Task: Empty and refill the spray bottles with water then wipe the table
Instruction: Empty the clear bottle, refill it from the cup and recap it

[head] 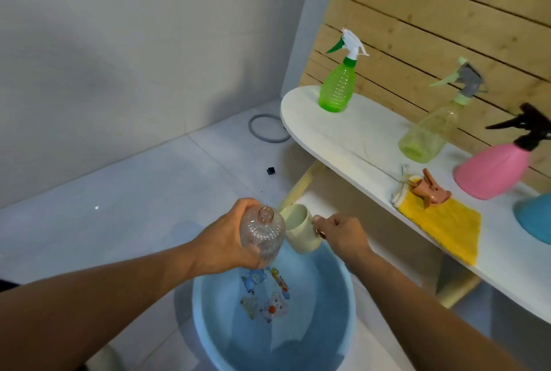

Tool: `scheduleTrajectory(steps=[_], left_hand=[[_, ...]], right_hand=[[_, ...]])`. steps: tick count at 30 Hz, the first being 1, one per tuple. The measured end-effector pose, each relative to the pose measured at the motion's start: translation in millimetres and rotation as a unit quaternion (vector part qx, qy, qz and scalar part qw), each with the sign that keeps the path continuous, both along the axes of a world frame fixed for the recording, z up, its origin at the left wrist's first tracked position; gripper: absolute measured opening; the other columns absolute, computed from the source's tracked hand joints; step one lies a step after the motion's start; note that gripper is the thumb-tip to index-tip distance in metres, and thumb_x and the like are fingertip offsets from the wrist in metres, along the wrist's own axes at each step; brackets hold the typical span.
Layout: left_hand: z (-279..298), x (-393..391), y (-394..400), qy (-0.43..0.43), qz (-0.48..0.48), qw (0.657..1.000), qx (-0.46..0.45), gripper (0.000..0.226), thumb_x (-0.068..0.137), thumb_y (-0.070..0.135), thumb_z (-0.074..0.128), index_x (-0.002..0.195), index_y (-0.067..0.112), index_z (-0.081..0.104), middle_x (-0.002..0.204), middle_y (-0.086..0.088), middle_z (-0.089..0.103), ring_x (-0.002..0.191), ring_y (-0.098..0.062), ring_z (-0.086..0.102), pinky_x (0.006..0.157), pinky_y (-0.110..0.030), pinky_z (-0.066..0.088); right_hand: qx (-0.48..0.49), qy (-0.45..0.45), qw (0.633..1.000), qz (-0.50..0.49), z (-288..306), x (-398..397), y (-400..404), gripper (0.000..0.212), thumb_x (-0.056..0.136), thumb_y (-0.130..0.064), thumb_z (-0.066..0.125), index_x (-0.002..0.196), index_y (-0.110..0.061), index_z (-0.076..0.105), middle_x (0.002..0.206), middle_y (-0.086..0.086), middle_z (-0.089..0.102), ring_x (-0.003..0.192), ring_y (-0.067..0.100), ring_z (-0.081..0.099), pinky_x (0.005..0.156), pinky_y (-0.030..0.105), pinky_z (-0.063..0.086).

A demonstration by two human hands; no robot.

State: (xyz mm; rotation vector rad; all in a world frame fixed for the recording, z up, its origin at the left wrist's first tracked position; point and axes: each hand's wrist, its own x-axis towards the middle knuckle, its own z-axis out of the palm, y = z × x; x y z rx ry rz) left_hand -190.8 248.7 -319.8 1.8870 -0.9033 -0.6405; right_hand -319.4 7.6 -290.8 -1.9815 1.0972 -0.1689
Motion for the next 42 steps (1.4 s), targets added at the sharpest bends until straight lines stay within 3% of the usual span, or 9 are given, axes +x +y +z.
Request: scheduleTrajectory(steps=[4, 7, 12, 18, 24, 27, 34, 40, 42], left_hand=[[-8.6, 2.3, -2.5, -0.005, 0.023, 1.000, -0.009, 0.110, 0.046, 0.041, 0.098, 0.133, 0.064, 0.035, 0.126, 0.035, 0.056, 0.114, 0.005, 0.062, 0.089, -0.017, 0.055], [-13.6, 3.9, -2.4, -0.007, 0.037, 0.999, -0.011, 0.110, 0.047, 0.040, 0.100, 0.138, 0.056, 0.039, 0.129, 0.029, 0.059, 0.116, 0.002, 0.063, 0.092, -0.024, 0.056], [-19.5, 6.3, -3.9, -0.012, 0.053, 0.999, 0.003, 0.111, 0.048, 0.036, 0.100, 0.140, 0.052, 0.040, 0.129, 0.024, 0.062, 0.116, -0.002, 0.064, 0.098, -0.042, 0.059], [-18.3, 8.5, -5.4, -0.010, 0.059, 0.998, 0.017, 0.110, 0.048, 0.039, 0.100, 0.140, 0.053, 0.040, 0.128, 0.025, 0.062, 0.116, -0.005, 0.064, 0.101, -0.044, 0.056], [-17.9, 10.3, 3.3, -0.010, 0.056, 0.998, 0.031, 0.109, 0.048, 0.039, 0.099, 0.138, 0.054, 0.039, 0.126, 0.027, 0.061, 0.113, -0.001, 0.064, 0.098, -0.041, 0.058], [-14.6, 9.9, 8.1, -0.011, 0.055, 0.998, 0.038, 0.107, 0.047, 0.040, 0.098, 0.135, 0.056, 0.039, 0.124, 0.028, 0.062, 0.111, -0.002, 0.065, 0.097, -0.040, 0.058], [-6.2, 5.7, 18.1, -0.021, 0.054, 0.997, 0.047, 0.102, 0.045, 0.041, 0.094, 0.130, 0.057, 0.039, 0.120, 0.023, 0.065, 0.110, -0.009, 0.067, 0.095, -0.043, 0.058], [9.2, -4.5, 28.8, -0.036, 0.045, 0.997, 0.055, 0.101, 0.044, 0.047, 0.092, 0.128, 0.055, 0.038, 0.120, 0.021, 0.065, 0.106, -0.008, 0.067, 0.092, -0.038, 0.057], [13.8, -6.0, 29.8, -0.036, 0.042, 0.997, 0.055, 0.103, 0.043, 0.048, 0.092, 0.131, 0.051, 0.039, 0.121, 0.018, 0.065, 0.107, -0.010, 0.067, 0.092, -0.039, 0.057]], right_hand=[[-0.003, 0.124, 0.989, 0.079, -56.2, -0.4, -3.0, 0.039, 0.094, -0.030, 0.064, 0.059, -0.018, 0.052, 0.066, 0.004, 0.054, 0.066, 0.022, 0.051, 0.064, 0.031, 0.040], [-0.089, 0.188, 0.969, 0.132, -91.1, -11.2, 0.1, 0.040, 0.098, -0.025, 0.057, 0.059, -0.018, 0.047, 0.069, 0.003, 0.053, 0.072, 0.023, 0.054, 0.064, 0.030, 0.034], [-0.155, 0.279, 0.920, 0.229, -129.7, -21.9, 6.4, 0.027, 0.103, -0.024, 0.048, 0.107, -0.011, 0.072, 0.116, 0.009, 0.071, 0.111, 0.025, 0.065, 0.085, 0.030, 0.045], [-0.131, 0.310, 0.904, 0.264, -154.2, -14.7, 18.6, 0.029, 0.103, -0.024, 0.051, 0.125, -0.015, 0.068, 0.125, 0.008, 0.068, 0.117, 0.026, 0.064, 0.096, 0.030, 0.049], [-0.057, 0.213, 0.963, 0.156, -145.7, -7.3, 19.2, 0.022, 0.100, -0.019, 0.055, 0.089, -0.012, 0.074, 0.094, 0.010, 0.069, 0.091, 0.025, 0.065, 0.075, 0.028, 0.042], [0.019, 0.134, 0.989, 0.067, -132.9, -6.9, 9.9, 0.038, 0.097, -0.022, 0.062, 0.060, -0.017, 0.053, 0.065, 0.004, 0.053, 0.066, 0.021, 0.050, 0.062, 0.031, 0.039], [0.144, -0.032, 0.988, -0.047, -69.0, -5.0, 15.8, 0.027, 0.079, -0.027, 0.077, 0.068, -0.016, 0.055, 0.061, 0.004, 0.043, 0.050, 0.016, 0.032, 0.054, 0.032, 0.030], [0.122, -0.124, 0.984, -0.027, 21.2, -7.8, 20.5, 0.030, 0.080, -0.035, 0.083, 0.071, -0.013, 0.064, 0.071, 0.018, 0.064, 0.065, 0.020, 0.048, 0.055, 0.031, 0.035], [0.101, -0.141, 0.985, -0.021, 49.2, -9.2, 24.1, 0.031, 0.079, -0.036, 0.084, 0.070, -0.016, 0.063, 0.069, 0.008, 0.066, 0.065, 0.019, 0.050, 0.055, 0.029, 0.038]])
